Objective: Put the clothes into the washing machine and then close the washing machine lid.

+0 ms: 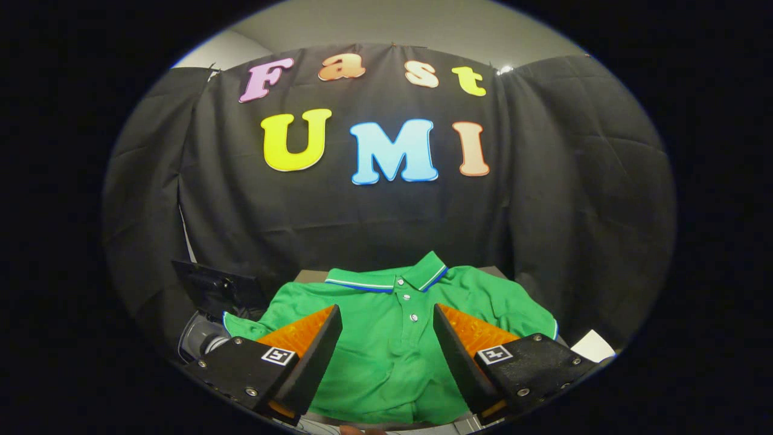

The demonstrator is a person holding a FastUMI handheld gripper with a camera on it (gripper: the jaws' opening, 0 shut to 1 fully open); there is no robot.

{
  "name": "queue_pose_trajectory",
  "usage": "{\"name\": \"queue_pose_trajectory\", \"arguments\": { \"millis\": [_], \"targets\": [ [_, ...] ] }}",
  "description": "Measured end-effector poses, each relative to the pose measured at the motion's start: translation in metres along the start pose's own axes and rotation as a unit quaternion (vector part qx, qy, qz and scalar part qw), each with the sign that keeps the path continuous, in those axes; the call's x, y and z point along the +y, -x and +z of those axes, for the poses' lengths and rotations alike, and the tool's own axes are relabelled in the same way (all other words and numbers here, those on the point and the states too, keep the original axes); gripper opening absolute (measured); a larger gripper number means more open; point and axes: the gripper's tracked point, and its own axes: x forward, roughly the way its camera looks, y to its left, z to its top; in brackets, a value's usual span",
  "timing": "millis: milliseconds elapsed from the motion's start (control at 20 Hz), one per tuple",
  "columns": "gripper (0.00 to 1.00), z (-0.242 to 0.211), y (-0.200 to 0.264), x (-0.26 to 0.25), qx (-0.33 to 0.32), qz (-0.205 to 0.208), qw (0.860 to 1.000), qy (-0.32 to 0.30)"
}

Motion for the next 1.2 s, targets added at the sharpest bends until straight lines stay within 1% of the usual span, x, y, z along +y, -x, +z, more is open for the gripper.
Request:
{"name": "queue_pose_trajectory", "arguments": {
  "millis": [250, 550, 600, 650, 700, 750, 800, 850, 1000, 1050, 1150, 1200],
  "targets": [
    [0.94, -0.009, -0.033, 0.001, 0.058, 0.018, 0.998, -0.017],
    [0.94, -0.026, -0.055, -0.007, 0.108, 0.018, 0.994, -0.031],
    [0.94, -0.035, -0.058, -0.01, 0.124, 0.017, 0.991, -0.036],
    [0.94, -0.048, -0.055, -0.012, 0.157, 0.015, 0.987, -0.038],
    [0.94, -0.038, -0.059, -0.011, 0.136, 0.016, 0.99, -0.045],
    [0.95, -0.042, -0.058, -0.014, 0.161, 0.013, 0.986, -0.05],
    [0.94, -0.041, -0.058, -0.017, 0.153, 0.01, 0.987, -0.05],
    [0.92, -0.045, -0.059, -0.017, 0.161, 0.008, 0.986, -0.049],
    [0.82, -0.045, -0.057, -0.018, 0.156, 0.004, 0.987, -0.026],
    [0.8, -0.046, -0.057, -0.018, 0.155, 0.004, 0.988, -0.017],
    [0.76, -0.047, -0.056, -0.022, 0.17, 0.002, 0.985, -0.02],
    [0.58, -0.048, -0.057, -0.024, 0.177, -0.002, 0.984, -0.028]
  ]
}}
